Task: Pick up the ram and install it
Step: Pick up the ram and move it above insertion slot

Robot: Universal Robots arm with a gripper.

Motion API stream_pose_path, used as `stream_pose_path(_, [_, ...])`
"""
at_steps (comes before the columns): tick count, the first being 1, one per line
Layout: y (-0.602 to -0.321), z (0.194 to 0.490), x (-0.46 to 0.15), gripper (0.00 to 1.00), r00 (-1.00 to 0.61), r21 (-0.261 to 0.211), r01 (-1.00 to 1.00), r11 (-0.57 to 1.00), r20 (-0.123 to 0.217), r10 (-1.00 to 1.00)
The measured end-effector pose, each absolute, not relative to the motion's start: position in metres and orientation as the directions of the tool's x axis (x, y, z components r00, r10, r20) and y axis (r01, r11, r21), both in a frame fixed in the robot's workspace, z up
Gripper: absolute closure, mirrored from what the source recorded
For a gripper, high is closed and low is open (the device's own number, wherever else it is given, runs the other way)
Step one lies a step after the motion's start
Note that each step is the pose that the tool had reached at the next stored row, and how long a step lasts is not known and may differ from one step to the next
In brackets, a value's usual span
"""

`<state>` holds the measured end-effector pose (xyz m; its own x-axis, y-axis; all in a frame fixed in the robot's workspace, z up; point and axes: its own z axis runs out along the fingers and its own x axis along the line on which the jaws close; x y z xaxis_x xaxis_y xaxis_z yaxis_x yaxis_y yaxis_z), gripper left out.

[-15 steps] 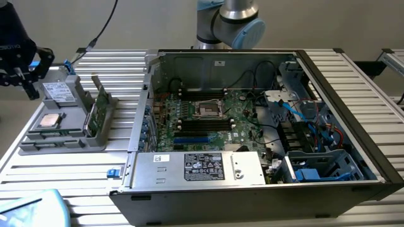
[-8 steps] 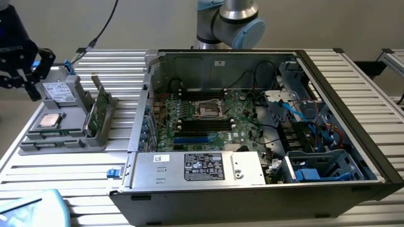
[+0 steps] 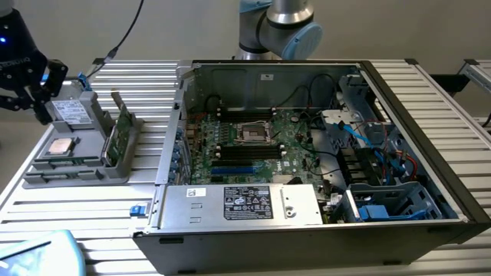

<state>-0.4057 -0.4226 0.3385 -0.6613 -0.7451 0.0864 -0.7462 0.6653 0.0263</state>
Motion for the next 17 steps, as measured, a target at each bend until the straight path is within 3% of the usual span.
stream_pose_path(17, [-0.4225, 0.3314, -0.4057, 0.89, -0.402, 0.039, -0.913, 0.405, 0.066, -0.913])
